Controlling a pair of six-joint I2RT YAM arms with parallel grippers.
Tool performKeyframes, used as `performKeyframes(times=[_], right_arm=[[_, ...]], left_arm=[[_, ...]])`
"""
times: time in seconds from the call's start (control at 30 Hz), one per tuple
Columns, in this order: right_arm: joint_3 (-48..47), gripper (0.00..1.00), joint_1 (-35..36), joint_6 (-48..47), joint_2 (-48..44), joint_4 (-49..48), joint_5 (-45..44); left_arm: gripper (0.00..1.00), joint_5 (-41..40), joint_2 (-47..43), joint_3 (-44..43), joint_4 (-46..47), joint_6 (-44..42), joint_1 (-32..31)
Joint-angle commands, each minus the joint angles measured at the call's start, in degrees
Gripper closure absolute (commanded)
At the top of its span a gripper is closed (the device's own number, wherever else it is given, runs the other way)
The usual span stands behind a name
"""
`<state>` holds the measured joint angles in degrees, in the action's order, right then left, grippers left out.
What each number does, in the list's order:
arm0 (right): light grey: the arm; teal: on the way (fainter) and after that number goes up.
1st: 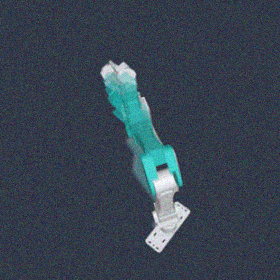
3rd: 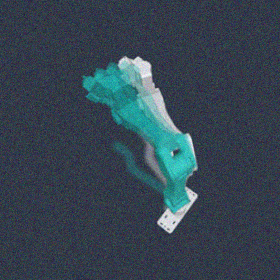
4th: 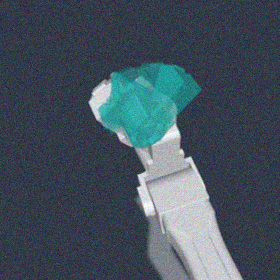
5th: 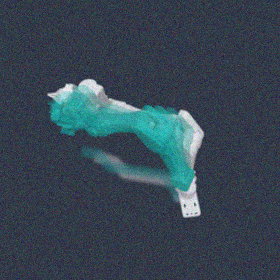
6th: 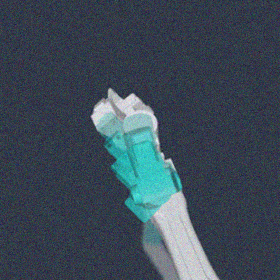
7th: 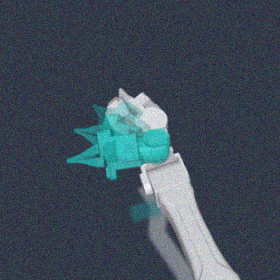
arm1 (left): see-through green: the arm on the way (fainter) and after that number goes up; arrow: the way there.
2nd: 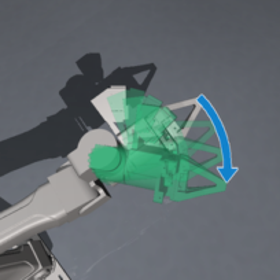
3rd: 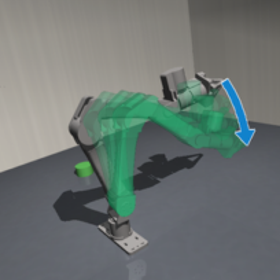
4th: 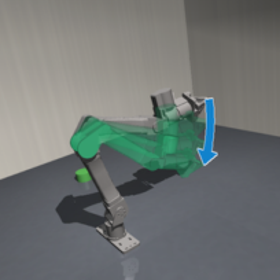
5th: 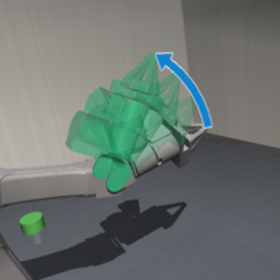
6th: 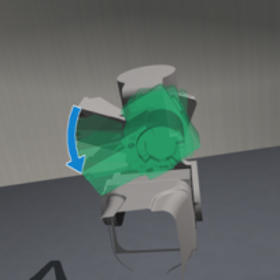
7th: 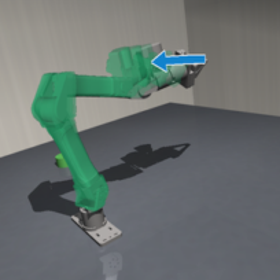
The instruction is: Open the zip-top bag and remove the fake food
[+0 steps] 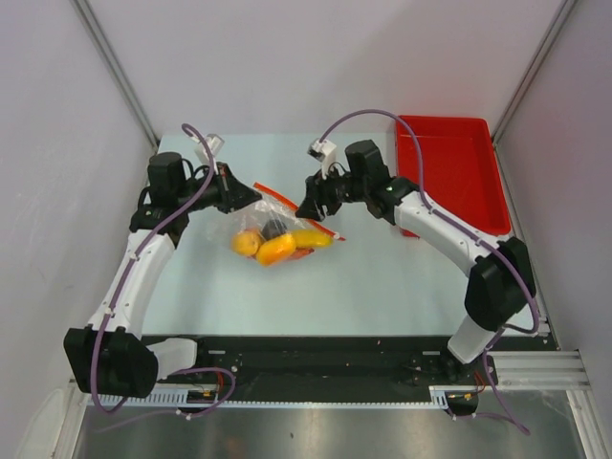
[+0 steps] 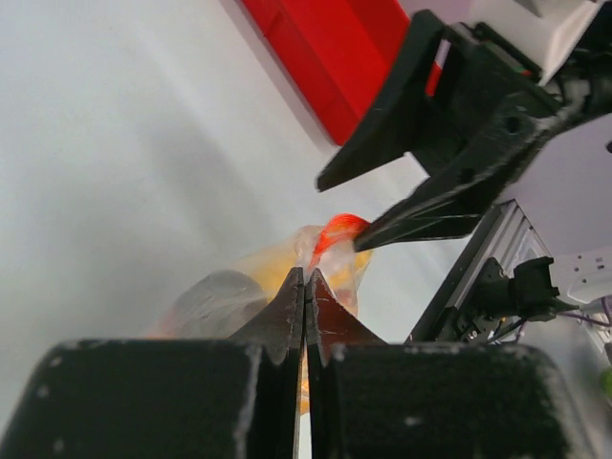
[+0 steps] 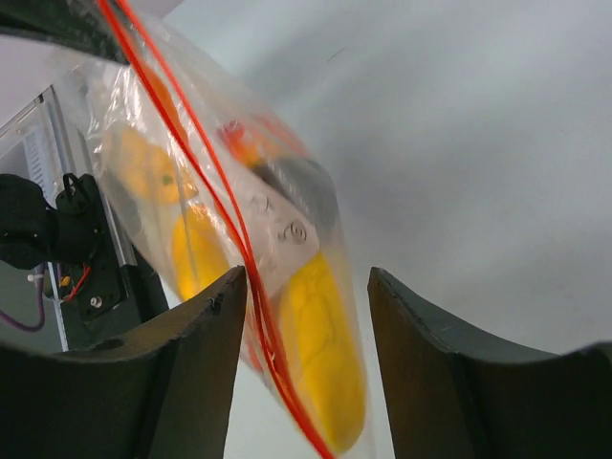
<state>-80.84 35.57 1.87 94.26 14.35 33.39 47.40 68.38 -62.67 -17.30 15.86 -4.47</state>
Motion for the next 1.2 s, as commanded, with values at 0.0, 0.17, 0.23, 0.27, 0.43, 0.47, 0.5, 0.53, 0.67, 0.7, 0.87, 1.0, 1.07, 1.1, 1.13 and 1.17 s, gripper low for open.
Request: performKeyframes(times=[0.0,0.17,0.23,0.27,0.43,0.47,0.5,0.53,0.67,0.7,0.87,1.0,1.07,1.1,1.13,1.17], right_arm=[[-5.38,0.44,1.69,-0.2,2.68,-0.9,-0.34],[-5.21,0.47,1.78,0.5,1.72,-1.17,0.62],[-4.94,0.47,1.87,1.03,1.11,-1.34,1.5],[-4.86,0.46,1.96,1.21,0.84,-1.52,1.59],[-5.03,0.43,1.61,1.38,0.05,-2.57,1.59],[-5.38,0.44,1.52,1.3,0.4,-2.57,1.77],[-5.99,0.44,1.26,1.3,0.49,-2.57,1.94],[-6.26,0.45,1.17,1.3,0.66,-2.4,2.29],[-7.32,0.5,0.81,1.47,0.84,-1.78,4.14],[-7.32,0.51,0.73,1.47,0.58,-1.87,4.58],[-6.62,0.5,0.73,1.47,-0.39,-2.13,4.15],[-6.7,0.5,0.11,1.38,0.75,-2.57,4.67],[-7.05,0.51,0.11,1.21,1.1,-2.75,4.85],[-7.05,0.53,0.11,1.21,1.63,-2.83,5.19],[-7.14,0.53,0.11,1.21,1.98,-3.01,5.46],[-6.97,0.54,0.29,1.12,2.16,-2.92,5.72]], left_arm=[[1.0,3.23,-0.7,-0.7,1.13,-2.15,-1.42],[1.0,3.4,-1.05,-0.17,1.3,-1.97,-2.74],[1.0,3.67,-0.97,0.18,1.22,-2.06,-3.35],[1.0,3.58,-0.97,0.27,1.22,-2.15,-3.53],[1.0,4.11,-0.97,1.24,1.04,-2.67,-3.88],[1.0,4.11,-0.71,1.33,0.87,-2.85,-3.97],[1.0,4.19,-0.53,1.41,0.52,-2.94,-4.05],[1.0,4.02,-0.44,1.41,0.43,-3.37,-4.06],[1.0,3.76,-0.09,1.41,-0.28,-4.08,-4.23],[1.0,4.02,-0.09,1.41,-0.19,-4.17,-4.23],[1.0,3.93,0.18,1.77,-0.1,-4.17,-4.41],[1.0,3.84,0.53,1.68,-0.45,-4.43,-4.5],[1.0,3.84,0.53,1.59,-0.8,-4.61,-4.5],[1.0,3.76,0.44,1.5,-0.89,-4.69,-4.5],[1.0,3.84,0.53,1.5,-0.89,-4.7,-4.5],[1.0,3.93,0.53,1.42,-0.98,-4.7,-4.58]])
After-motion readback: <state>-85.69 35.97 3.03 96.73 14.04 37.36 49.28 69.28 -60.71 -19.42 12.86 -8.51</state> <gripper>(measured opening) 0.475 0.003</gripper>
